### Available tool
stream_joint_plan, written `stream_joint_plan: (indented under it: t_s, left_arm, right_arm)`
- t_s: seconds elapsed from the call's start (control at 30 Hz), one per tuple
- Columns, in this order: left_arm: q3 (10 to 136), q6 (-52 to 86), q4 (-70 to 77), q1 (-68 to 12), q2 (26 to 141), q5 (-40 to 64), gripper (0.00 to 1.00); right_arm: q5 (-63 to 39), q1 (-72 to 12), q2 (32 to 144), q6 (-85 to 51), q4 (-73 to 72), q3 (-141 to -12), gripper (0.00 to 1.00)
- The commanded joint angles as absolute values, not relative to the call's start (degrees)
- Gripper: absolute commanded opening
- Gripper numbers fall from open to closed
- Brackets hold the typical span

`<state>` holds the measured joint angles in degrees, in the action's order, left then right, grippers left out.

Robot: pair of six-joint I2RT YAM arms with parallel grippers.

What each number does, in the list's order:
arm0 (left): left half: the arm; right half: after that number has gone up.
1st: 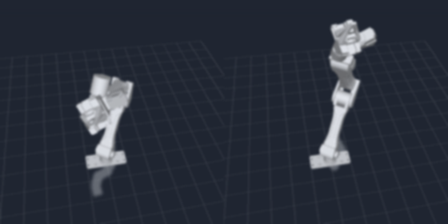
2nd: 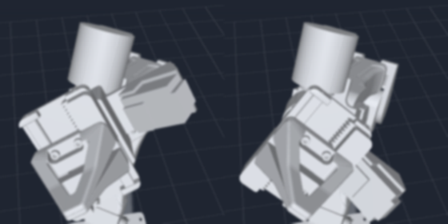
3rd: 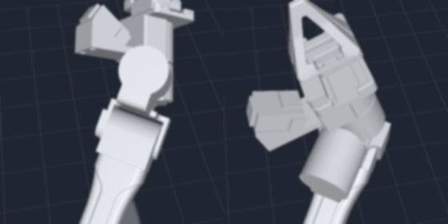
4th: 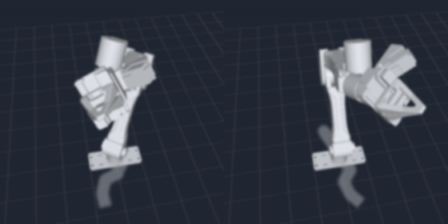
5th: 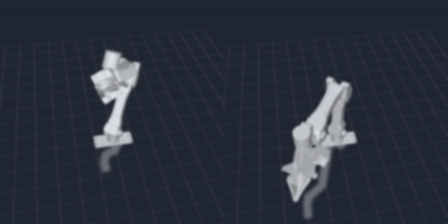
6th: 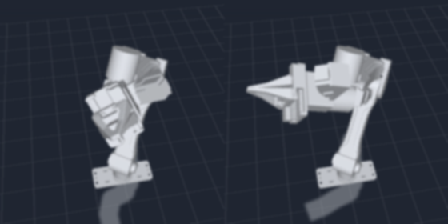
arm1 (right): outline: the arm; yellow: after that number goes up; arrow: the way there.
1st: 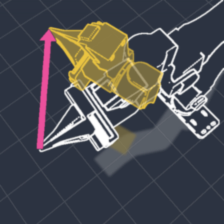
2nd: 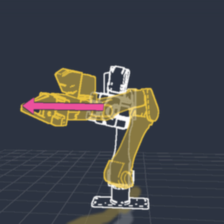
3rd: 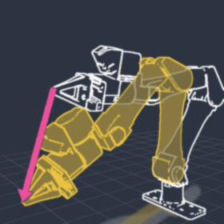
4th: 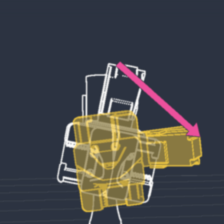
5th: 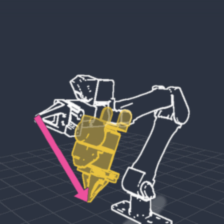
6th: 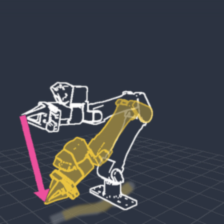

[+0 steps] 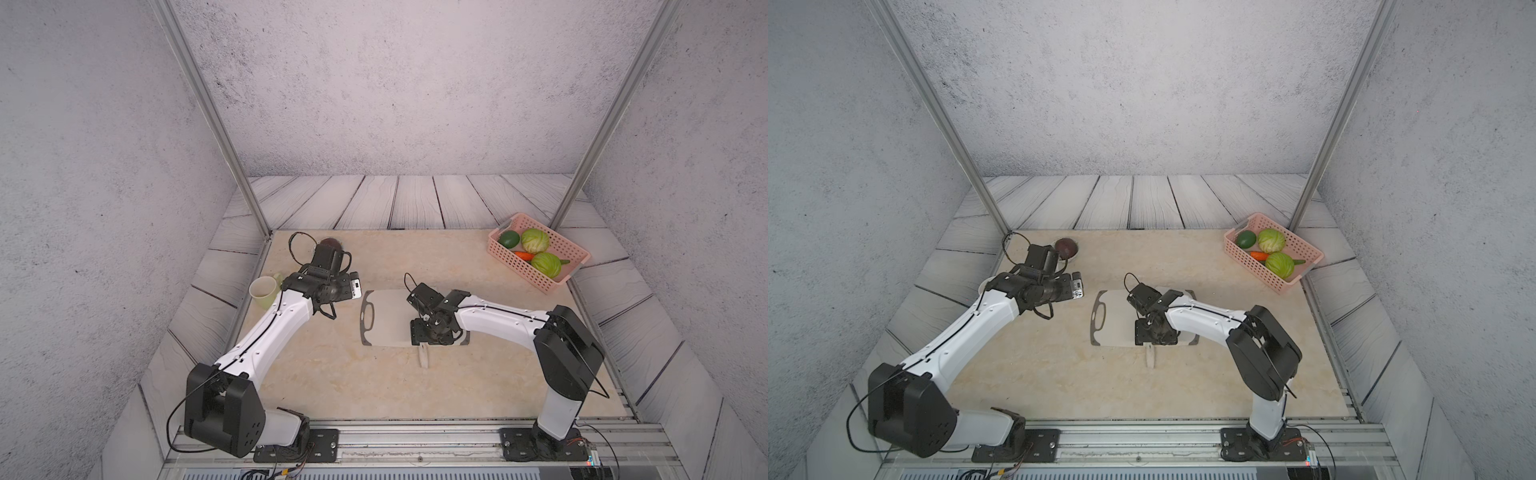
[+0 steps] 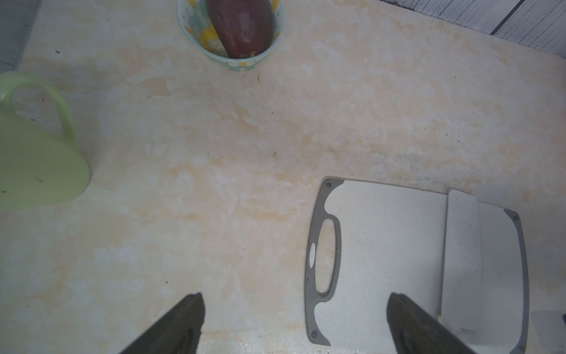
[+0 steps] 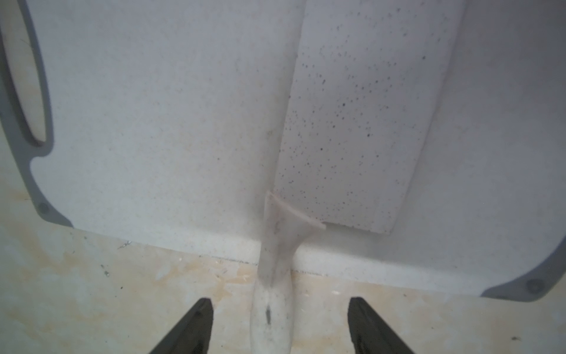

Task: Align the knife with the edge of the cutting board
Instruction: Move the knife to the edge of the cutting board.

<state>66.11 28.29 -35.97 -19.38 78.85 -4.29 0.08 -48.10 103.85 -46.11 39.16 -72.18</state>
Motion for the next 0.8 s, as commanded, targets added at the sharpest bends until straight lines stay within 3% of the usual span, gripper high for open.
stream_joint_plan:
  t_s: [0.0, 0.77]
  left_arm:
    - [67.06, 28.21, -36.50, -19.00, 79.01, -4.07, 0.98]
    - [68.20, 28.56, -37.55, -19.02, 81.10, -1.14, 0.98]
  right_arm:
    - [1.73, -48.35, 106.03, -46.63, 41.28, -74.87, 0.72]
    - [2.02, -48.70, 112.84, -46.49, 41.81, -78.30, 0.60]
